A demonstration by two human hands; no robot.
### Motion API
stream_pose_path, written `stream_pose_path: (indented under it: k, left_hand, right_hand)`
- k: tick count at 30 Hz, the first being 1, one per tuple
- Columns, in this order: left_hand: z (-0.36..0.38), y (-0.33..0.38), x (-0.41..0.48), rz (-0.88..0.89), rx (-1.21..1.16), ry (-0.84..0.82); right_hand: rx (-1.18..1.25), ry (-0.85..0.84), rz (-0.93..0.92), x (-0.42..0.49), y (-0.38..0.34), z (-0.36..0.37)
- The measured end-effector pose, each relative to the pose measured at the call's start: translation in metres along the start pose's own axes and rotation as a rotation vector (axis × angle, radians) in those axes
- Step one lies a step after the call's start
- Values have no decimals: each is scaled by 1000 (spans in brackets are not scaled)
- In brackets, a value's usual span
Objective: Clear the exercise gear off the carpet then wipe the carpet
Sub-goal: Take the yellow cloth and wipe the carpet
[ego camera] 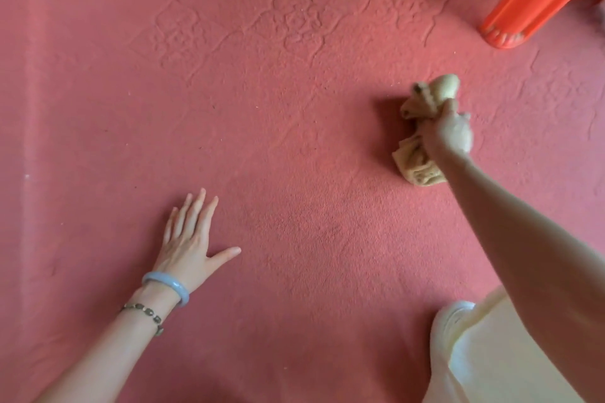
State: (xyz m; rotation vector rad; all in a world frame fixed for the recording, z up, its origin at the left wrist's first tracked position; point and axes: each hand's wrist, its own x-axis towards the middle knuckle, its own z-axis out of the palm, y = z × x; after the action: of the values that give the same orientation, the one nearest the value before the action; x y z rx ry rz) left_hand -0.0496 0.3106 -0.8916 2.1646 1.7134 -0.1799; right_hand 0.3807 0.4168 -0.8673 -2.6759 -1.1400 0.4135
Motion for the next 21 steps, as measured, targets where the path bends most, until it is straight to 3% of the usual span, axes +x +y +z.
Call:
stream_pose_path:
  k: [7, 12, 16, 21]
  left_hand:
    - [10, -6, -3, -136, 21, -50]
    - [14, -9, -5, -159, 24, -73]
    - [12, -8, -5, -151, 16, -95]
    - [9, -3, -7, -158, 5, -131]
  right_hand:
    - [-62, -397, -558, -128, -156, 70]
    - [13, -715, -894, -203, -205, 91]
    - [110, -650, -761, -165, -179, 86]
    - [59, -324, -493, -59, -91, 53]
